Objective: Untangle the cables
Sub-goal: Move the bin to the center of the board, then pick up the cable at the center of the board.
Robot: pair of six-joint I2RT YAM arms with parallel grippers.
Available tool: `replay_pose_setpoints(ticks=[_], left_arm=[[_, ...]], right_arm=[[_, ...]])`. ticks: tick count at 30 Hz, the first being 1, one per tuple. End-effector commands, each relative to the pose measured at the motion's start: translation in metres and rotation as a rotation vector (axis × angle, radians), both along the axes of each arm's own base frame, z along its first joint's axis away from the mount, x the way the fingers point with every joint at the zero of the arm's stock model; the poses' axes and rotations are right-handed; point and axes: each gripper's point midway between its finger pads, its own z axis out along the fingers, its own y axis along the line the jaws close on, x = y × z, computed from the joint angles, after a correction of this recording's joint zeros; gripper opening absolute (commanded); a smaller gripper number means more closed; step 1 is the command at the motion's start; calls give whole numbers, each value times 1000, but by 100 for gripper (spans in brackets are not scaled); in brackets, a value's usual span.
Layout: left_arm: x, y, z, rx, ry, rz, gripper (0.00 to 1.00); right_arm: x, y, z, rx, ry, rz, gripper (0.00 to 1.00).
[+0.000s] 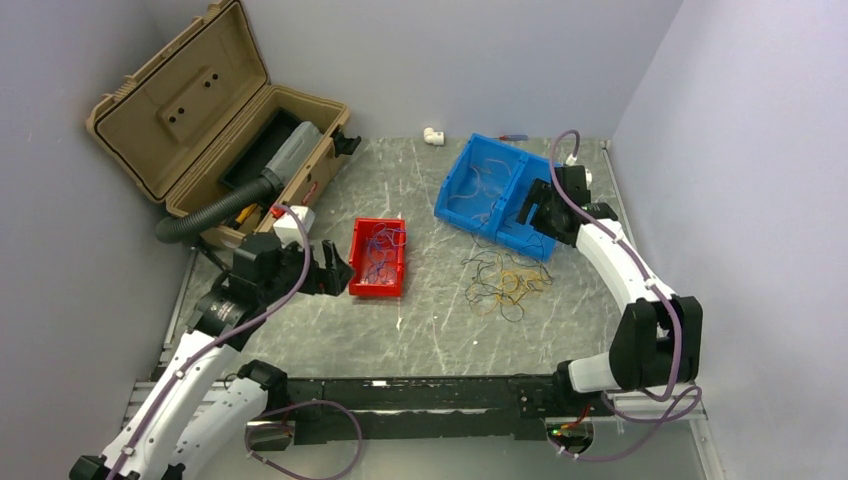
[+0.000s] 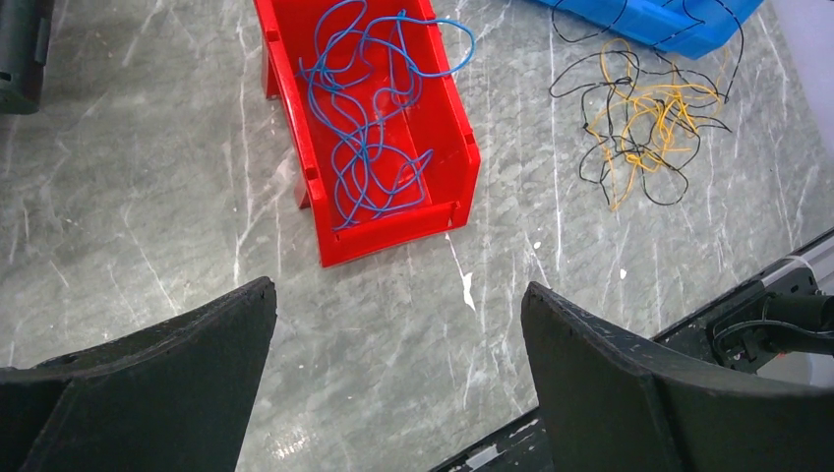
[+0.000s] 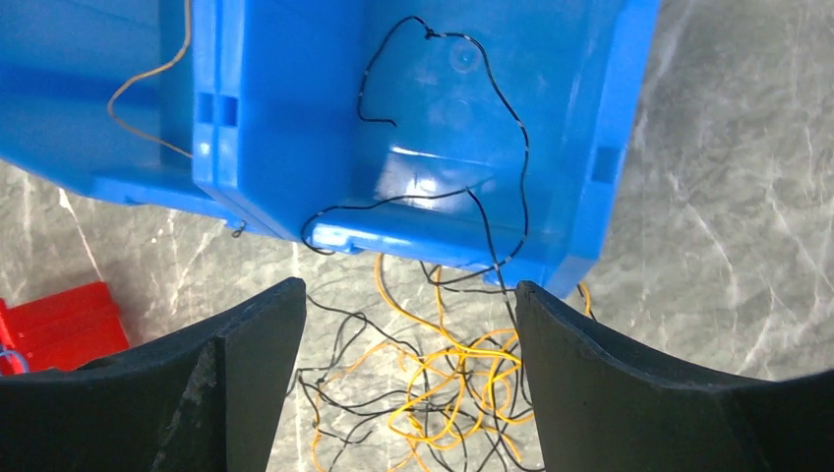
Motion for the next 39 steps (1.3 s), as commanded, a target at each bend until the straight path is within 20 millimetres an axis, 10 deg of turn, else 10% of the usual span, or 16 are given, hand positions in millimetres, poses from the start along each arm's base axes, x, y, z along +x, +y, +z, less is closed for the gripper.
replay_pose_setpoints(ticks=[1,10,19,24,39], left_arm=[[5,-6,26,-14,-70,-38,97],[7,-3,32,28,-91,-47,98],[8,4,32,64,-110,-30,98],[10,10,38,82,-130,-7,99],[8,32,58,153,-182,63,99]], right_arm=[[-19,-13,-16,-38,48,-58,79],[-27,-7,-50,9,86,-68,70],[8,8,-37,79,32,-54,44],[43,3,-11,51,-5,-79,0],[126,-41,118,92,-217,-123,0]])
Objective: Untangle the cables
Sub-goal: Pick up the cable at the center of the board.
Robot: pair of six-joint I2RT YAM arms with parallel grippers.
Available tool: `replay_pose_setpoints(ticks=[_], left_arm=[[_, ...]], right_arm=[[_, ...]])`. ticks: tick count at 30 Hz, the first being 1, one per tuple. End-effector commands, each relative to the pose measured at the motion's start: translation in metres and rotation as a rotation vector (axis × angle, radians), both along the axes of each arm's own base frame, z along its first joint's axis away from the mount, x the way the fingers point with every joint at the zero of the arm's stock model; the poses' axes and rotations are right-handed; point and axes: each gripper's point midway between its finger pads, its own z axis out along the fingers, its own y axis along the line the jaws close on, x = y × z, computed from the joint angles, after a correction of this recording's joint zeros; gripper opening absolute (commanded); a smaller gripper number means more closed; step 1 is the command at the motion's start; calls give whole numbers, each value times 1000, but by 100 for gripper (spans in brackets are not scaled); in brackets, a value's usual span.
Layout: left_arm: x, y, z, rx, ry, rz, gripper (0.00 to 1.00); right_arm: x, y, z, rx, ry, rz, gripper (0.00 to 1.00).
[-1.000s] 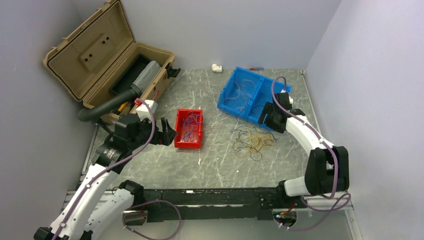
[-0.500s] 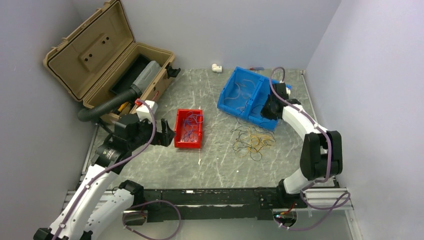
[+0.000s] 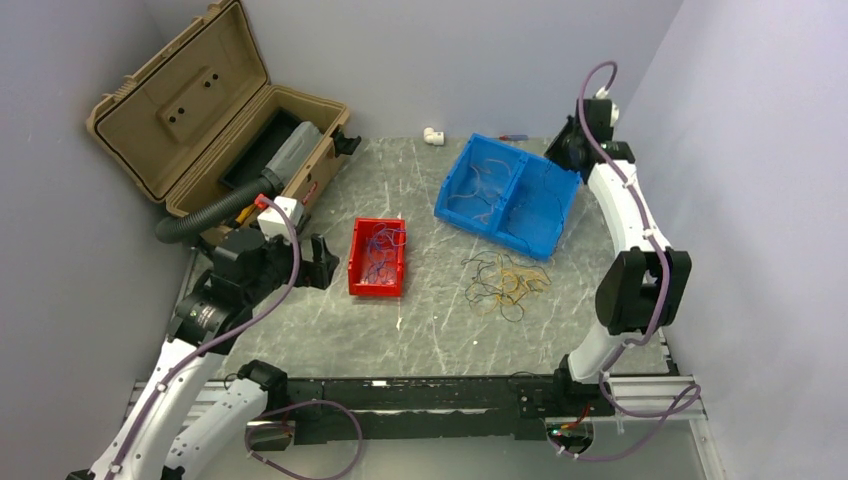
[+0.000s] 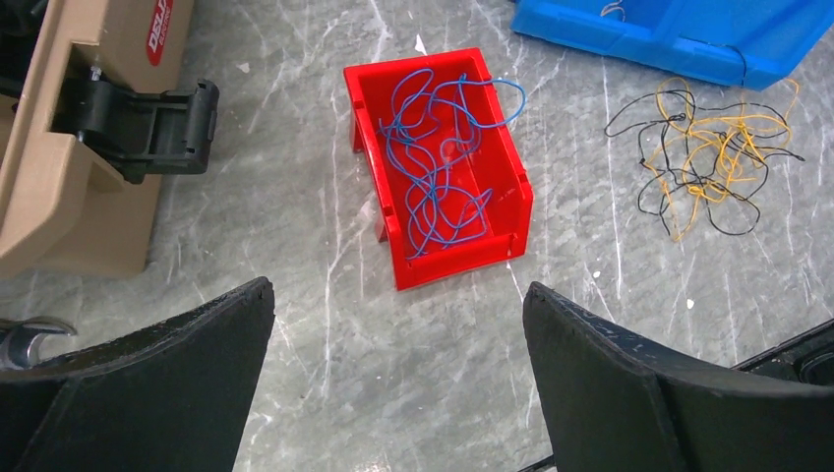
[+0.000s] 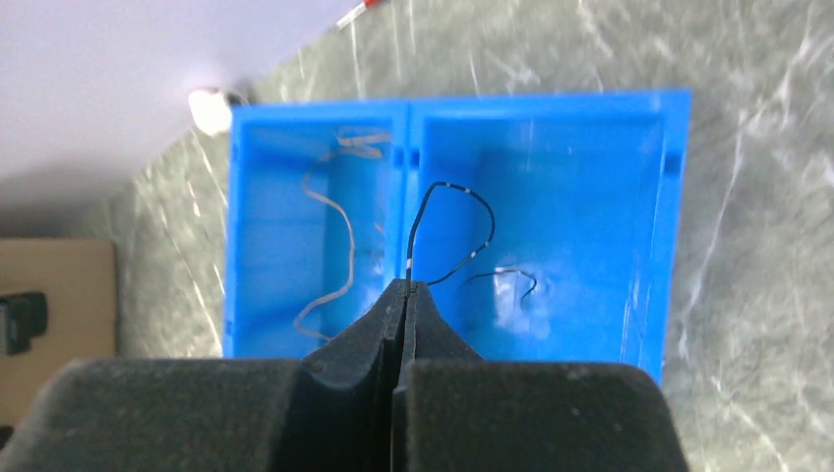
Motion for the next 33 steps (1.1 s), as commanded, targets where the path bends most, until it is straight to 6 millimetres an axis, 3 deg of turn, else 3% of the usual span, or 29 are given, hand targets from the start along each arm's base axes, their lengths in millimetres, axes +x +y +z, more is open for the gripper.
replay_pose_setpoints(ticks=[1,5,8,17,24,26,33], left_arm=[[1,5,17,16,-48,14,100],[0,5,18,8,-49,14,99],[0,5,18,4,-49,13,99],[-1,1,20,-12,-47,1,99],[-1,-4,22,-38,-45,-11,99],[-2,-4,22,-42,-46,-12,99],[-6,-6,28,-63,-50,-23,99]], right_arm=[[16,-21,41,-1,-44,-14,0],[23,-24,72,30,-94,-14,0],[18,-16,95,70,-136,13,0],[-42,0,172,125,-301,55,0],[-73,10,245,145,-428,103,0],[-77,10,266,142,-474,106,0],[-65,18,306,176,-559,148,0]])
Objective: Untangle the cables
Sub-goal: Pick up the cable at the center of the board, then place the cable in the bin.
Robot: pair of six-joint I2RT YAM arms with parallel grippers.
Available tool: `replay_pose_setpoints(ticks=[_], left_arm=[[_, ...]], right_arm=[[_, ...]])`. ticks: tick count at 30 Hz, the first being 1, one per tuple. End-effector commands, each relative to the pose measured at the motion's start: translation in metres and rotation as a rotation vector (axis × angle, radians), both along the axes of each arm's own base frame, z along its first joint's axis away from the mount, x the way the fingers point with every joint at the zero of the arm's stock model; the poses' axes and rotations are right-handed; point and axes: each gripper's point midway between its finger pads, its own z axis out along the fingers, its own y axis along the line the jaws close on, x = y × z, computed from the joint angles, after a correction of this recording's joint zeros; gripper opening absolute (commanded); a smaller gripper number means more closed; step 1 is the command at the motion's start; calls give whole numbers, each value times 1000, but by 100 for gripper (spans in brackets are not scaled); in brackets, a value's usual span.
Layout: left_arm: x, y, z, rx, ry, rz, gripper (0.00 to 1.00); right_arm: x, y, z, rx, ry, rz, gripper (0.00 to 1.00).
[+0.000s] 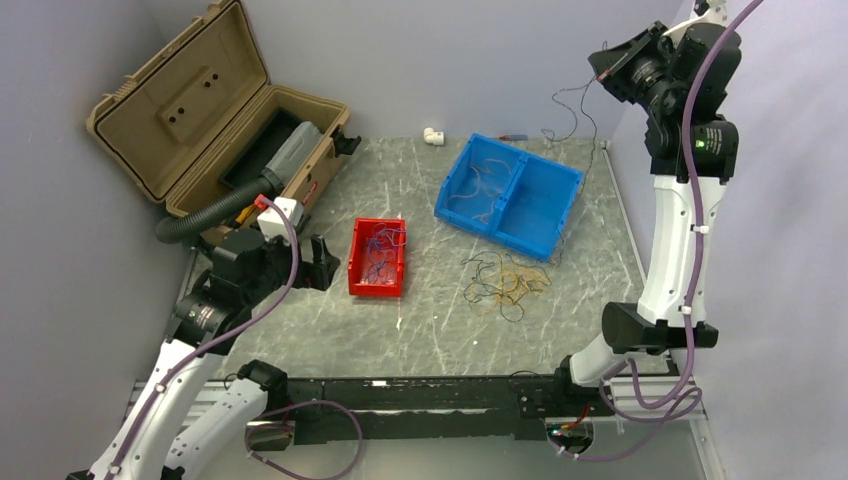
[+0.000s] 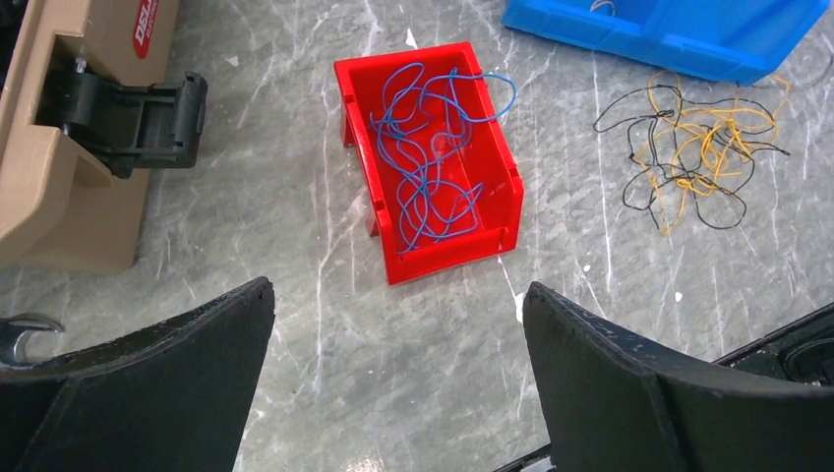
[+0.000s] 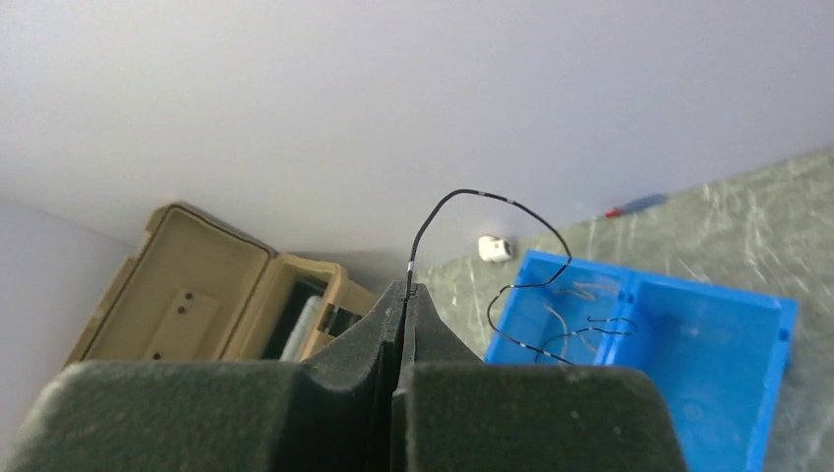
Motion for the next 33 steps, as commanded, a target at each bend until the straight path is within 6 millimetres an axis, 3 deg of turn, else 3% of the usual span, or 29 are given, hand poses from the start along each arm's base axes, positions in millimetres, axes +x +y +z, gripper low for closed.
replay_pose_setpoints(ticks=[1,8,12,14,20,33], left_arm=[[-2,-5,28,-54,-61,-19,99],[-4,-6,29,-60,-59,-23,99],[-4,-7,31,-65,-57,-28,99],[-4,-8,30,-68,-55,-28,99],[-2,-12,26,-76,-45,-42,99],[3,-16,21,-68,-31,-54,99]], right_arm=[[9,10,13,49,-26,52,0],[15,15,46,107,-165,83,0],[5,16,66,114,-239,92,0],[5,15,55,113,-225,83,0],[8,6,-6,91,-121,30,0],[-18,-26,-86,-52,57,-127,0]])
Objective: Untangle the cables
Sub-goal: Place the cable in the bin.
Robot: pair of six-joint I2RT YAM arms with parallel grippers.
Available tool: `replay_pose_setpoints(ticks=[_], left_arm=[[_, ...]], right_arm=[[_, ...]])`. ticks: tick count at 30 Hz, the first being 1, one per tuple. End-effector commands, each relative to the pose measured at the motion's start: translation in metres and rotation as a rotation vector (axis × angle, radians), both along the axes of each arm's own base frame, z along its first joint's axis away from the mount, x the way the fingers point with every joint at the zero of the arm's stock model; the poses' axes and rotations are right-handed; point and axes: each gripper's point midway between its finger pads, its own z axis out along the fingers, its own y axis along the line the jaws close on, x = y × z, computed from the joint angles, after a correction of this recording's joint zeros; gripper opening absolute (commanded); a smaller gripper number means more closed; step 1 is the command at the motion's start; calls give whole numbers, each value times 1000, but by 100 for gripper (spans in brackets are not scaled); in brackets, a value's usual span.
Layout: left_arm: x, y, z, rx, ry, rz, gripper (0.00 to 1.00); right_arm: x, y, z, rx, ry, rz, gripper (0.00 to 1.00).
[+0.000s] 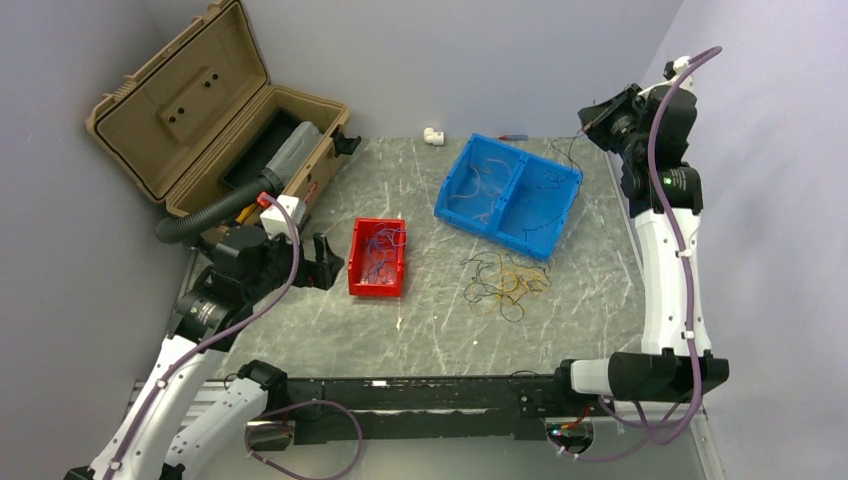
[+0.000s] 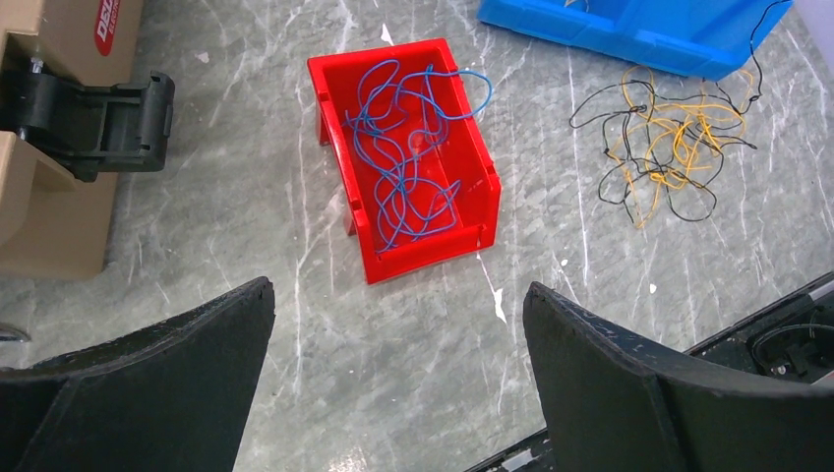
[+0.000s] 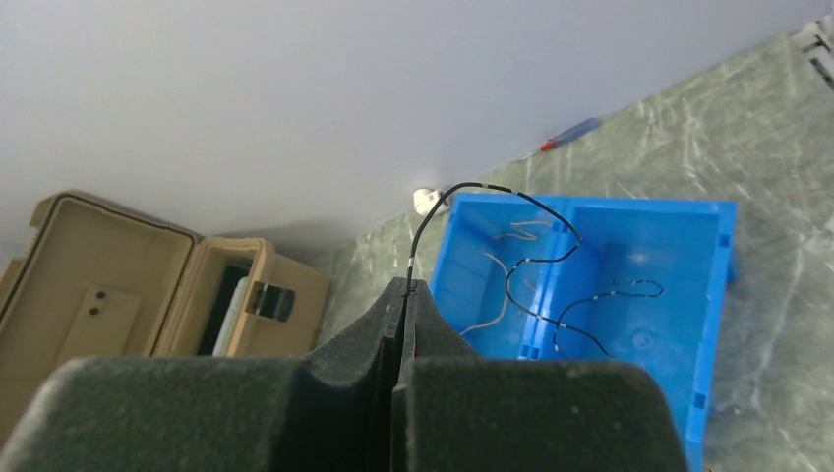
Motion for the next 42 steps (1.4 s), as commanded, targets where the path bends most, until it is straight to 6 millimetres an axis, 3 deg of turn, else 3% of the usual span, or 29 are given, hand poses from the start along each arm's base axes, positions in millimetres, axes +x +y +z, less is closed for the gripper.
replay_pose_setpoints(ticks=[1,9,16,22,29,31,35,37,40,42], left_arm=[[4,-7,17,-35,-49,-19,99],[6,-9,10,-39,-38,-22,99],[8,-9,6,-32,-29,-22,99],[10,-8,5,-20,-28,-19,99],[14,-9,4,-10,-27,-19,99],[15,-9,2,-8,-23,-18,99],[15,-10,2,-10,-19,-21,99],[14,-9,2,-11,-19,-19,99],[12,-7,0,-8,-20,-13,99],[11,-6,-1,-4,-20,-12,99]], right_arm=[[-20,-14,-1,-74,-14,-59,0],[-15,-10,-63,-62,99,-27,0],[9,-13,-117,-62,213,-43,0],[25,-24,-181,-97,359,-111,0],[44,-22,-261,-128,537,-145,0],[53,-13,-281,-155,586,-138,0],[66,-14,-313,-180,680,-151,0],[65,-12,-315,-180,690,-136,11],[60,-9,-301,-174,639,-111,50],[55,-9,-288,-172,603,-106,63]])
